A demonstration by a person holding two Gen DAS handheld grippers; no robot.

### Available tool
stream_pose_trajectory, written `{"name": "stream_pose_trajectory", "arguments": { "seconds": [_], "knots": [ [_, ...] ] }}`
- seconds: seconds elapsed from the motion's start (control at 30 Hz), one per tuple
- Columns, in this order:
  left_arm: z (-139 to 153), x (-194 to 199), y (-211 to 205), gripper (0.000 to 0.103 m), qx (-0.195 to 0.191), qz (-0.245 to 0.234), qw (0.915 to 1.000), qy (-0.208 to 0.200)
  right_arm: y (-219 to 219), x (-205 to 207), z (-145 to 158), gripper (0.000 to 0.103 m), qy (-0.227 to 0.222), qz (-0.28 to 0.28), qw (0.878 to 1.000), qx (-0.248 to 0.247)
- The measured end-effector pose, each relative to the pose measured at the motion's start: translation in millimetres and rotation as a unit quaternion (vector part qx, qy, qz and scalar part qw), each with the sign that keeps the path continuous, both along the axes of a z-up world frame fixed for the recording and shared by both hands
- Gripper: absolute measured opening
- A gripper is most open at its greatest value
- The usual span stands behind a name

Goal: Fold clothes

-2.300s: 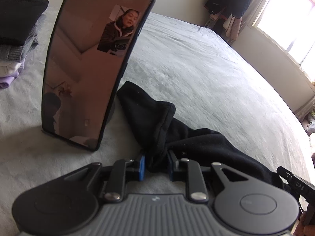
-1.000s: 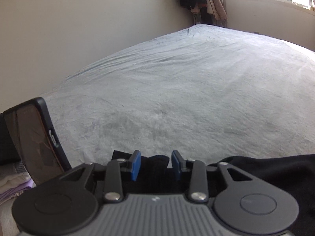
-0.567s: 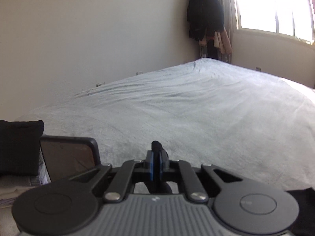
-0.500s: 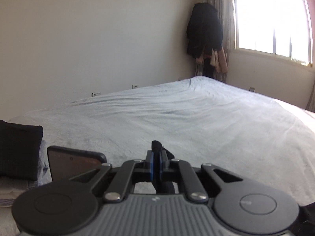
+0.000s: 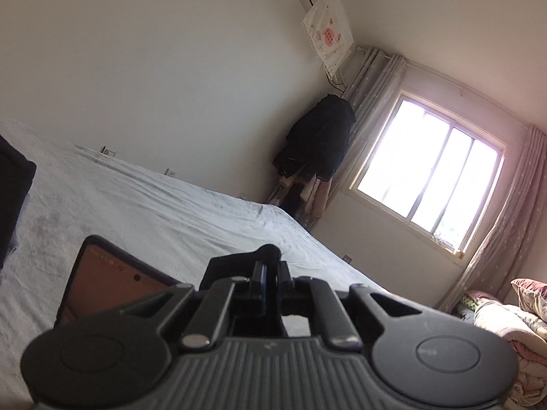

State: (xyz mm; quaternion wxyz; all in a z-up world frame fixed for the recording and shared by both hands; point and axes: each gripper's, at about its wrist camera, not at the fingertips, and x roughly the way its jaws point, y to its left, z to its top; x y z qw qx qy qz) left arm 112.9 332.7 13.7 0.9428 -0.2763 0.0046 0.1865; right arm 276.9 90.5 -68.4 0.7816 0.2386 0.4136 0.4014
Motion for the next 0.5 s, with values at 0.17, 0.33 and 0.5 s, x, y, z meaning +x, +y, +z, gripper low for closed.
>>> {"name": "stream_pose_trajectory", "arguments": {
  "seconds": [0.17, 0.33, 0.5],
  "knots": [
    [-9, 9, -5, 0.006, -0.025, -0.034, 0.9990, -0.013, 67, 19, -10, 0.024, 0.065, 0.030, 0.997, 0.023],
    [-23, 4, -5, 0.006, -0.052, -0.031, 0.9982, -0.001, 103, 24, -2, 0.026, 0.065, 0.054, 0.996, 0.033],
    [-19, 5, -3, 0.006, -0.060, -0.039, 0.9973, -0.018, 62, 26, 32, 0.030, 0.010, 0.024, 1.000, -0.013]
  ]
}}
